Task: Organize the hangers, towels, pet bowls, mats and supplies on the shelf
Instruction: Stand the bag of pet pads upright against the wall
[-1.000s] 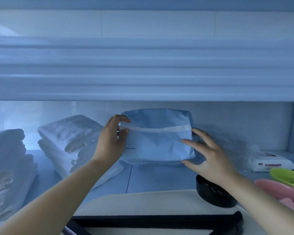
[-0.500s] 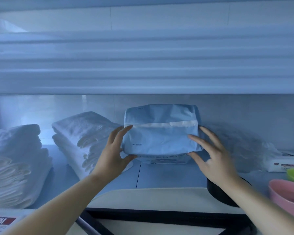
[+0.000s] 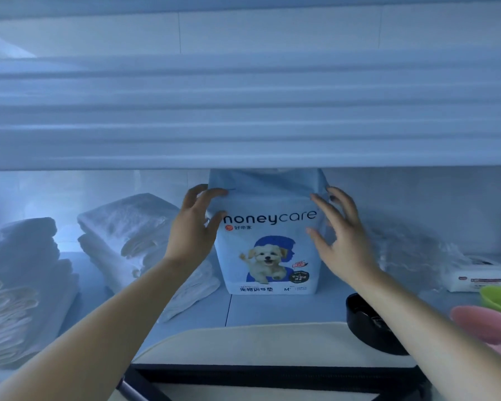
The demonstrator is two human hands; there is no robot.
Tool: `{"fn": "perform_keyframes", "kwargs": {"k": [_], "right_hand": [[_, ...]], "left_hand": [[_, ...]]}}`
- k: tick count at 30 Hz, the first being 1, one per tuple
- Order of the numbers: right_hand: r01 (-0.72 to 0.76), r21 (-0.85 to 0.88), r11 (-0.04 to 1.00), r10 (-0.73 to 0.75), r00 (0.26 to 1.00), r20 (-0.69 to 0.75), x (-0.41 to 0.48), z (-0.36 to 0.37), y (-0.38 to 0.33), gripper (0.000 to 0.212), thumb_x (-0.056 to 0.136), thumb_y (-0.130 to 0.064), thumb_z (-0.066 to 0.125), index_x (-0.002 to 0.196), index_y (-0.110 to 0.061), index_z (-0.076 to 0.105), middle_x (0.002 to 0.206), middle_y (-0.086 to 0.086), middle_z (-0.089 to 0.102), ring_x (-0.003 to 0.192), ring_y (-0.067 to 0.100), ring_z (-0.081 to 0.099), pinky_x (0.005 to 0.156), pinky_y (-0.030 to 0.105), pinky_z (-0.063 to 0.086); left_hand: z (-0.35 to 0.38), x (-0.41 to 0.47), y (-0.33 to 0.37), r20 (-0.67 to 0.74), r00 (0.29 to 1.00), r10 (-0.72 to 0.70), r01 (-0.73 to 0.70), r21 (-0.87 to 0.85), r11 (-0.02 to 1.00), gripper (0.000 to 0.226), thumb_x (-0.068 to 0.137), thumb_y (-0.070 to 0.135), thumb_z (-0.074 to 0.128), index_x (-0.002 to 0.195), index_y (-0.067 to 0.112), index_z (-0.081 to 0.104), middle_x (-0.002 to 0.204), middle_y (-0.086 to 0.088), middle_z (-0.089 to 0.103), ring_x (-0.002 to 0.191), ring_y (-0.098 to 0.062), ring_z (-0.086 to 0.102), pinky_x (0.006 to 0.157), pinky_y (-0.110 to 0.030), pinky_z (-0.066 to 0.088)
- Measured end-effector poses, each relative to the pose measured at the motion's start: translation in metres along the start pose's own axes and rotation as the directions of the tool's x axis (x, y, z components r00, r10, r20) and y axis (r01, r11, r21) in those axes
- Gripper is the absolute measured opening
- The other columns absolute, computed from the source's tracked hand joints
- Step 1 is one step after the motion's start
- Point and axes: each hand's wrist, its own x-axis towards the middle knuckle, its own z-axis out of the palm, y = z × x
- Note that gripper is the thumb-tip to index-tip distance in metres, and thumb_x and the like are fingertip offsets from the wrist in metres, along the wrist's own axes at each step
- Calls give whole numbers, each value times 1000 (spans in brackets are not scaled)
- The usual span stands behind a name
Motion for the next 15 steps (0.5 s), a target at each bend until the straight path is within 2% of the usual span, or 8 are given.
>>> {"fn": "perform_keyframes", "kwargs": {"k": [2, 5, 7, 10, 12, 15], "right_hand": [[-54, -80, 995, 64, 991, 119, -3, 8, 1, 72, 82, -19, 69, 144, -26, 32, 155, 0, 14, 131, 10, 31, 74, 21, 45], [-94, -125, 988, 116, 977, 178, 3, 11, 3, 82, 84, -19, 66, 148, -30, 16, 157, -8, -4, 132, 7, 24, 65, 26, 50], [-112, -127, 986, 137, 967, 213, 9, 12, 5, 83, 85, -18, 64, 148, -30, 12, 156, -11, -9, 137, 11, 24, 69, 27, 52], [-127, -134, 983, 157, 959, 238, 15, 14, 6, 83, 85, -16, 62, 149, -30, 10, 156, -11, -12, 139, 14, 23, 73, 24, 49], [-136, -144, 980, 168, 955, 243, 16, 16, 6, 82, 85, -16, 62, 149, -28, 12, 156, -11, -14, 135, 12, 27, 73, 28, 52], [-128, -147, 981, 165, 946, 280, 10, 22, 6, 77, 85, -17, 62, 148, -25, 17, 156, -8, -14, 132, 13, 33, 72, 27, 51]], "left_hand": [[7, 3, 0, 58, 998, -39, 35, 73, 997, 50, 89, 10, 58, 132, 29, 43, 143, -1, 31, 97, -25, 58, 77, -33, 53], [16, 5, -1, 176, 983, -49, 5, 238, 971, 73, 88, 10, 59, 146, 29, 19, 155, -3, 5, 123, -29, 45, 81, -32, 48], [18, 6, -4, 224, 974, -46, -20, 284, 959, 81, 87, 9, 58, 148, 29, 9, 155, -2, -9, 134, -30, 33, 85, -32, 47], [18, 10, -8, 286, 957, -55, -35, 301, 953, 90, 86, 8, 58, 148, 31, -3, 154, -1, -16, 130, -30, 38, 76, -25, 44], [18, 14, -9, 335, 939, -76, -33, 306, 951, 96, 86, 8, 58, 146, 33, -11, 153, 1, -23, 126, -29, 42, 70, -24, 42], [22, 11, -14, 367, 927, -80, -33, 290, 957, 98, 86, 8, 58, 144, 35, -16, 149, 5, -34, 133, -29, 34, 68, -23, 42]]}}
